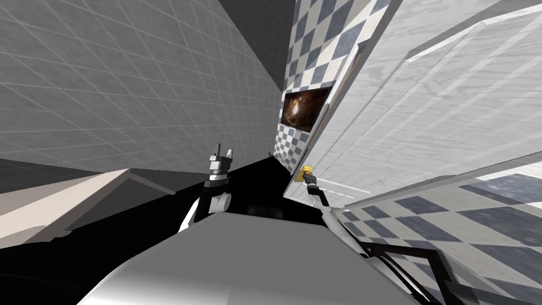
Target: Pull the door open
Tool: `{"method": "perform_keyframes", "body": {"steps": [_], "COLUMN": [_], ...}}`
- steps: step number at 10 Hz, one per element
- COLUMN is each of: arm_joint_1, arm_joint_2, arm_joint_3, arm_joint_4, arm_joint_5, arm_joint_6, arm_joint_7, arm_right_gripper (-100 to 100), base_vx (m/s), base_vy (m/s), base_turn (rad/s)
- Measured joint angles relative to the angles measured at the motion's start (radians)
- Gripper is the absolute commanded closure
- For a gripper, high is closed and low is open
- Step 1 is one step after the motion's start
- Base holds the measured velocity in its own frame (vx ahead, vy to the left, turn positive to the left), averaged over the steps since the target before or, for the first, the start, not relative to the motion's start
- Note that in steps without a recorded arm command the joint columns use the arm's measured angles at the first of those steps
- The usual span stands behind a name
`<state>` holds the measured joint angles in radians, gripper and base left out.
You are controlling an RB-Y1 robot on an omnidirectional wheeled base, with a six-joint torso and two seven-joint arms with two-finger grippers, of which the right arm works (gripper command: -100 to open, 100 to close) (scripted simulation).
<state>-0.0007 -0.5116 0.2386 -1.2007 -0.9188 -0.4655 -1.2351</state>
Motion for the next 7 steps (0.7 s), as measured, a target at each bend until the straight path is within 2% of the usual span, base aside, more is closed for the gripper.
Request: {"method": "perform_keyframes", "body": {"steps": [4, 5, 6, 7], "arm_joint_1": [0.021, 0.024, 0.026, 0.031], "arm_joint_2": [-0.037, -0.045, -0.044, -0.053], "arm_joint_3": [0.041, 0.051, 0.055, 0.060], "arm_joint_4": [-0.028, -0.034, -0.034, -0.039], "arm_joint_5": [0.002, 0.003, 0.004, 0.004], "arm_joint_6": [-0.010, -0.014, -0.013, -0.016], "arm_joint_7": [-0.034, -0.043, -0.045, -0.051], "arm_right_gripper": [100, 100, 100, 100], "base_vx": [-0.201, -0.098, -0.126, -0.183], "base_vy": [-0.071, -0.034, -0.047, -0.082], "base_turn": [0.108, 0.036, 0.096, 0.131]}}
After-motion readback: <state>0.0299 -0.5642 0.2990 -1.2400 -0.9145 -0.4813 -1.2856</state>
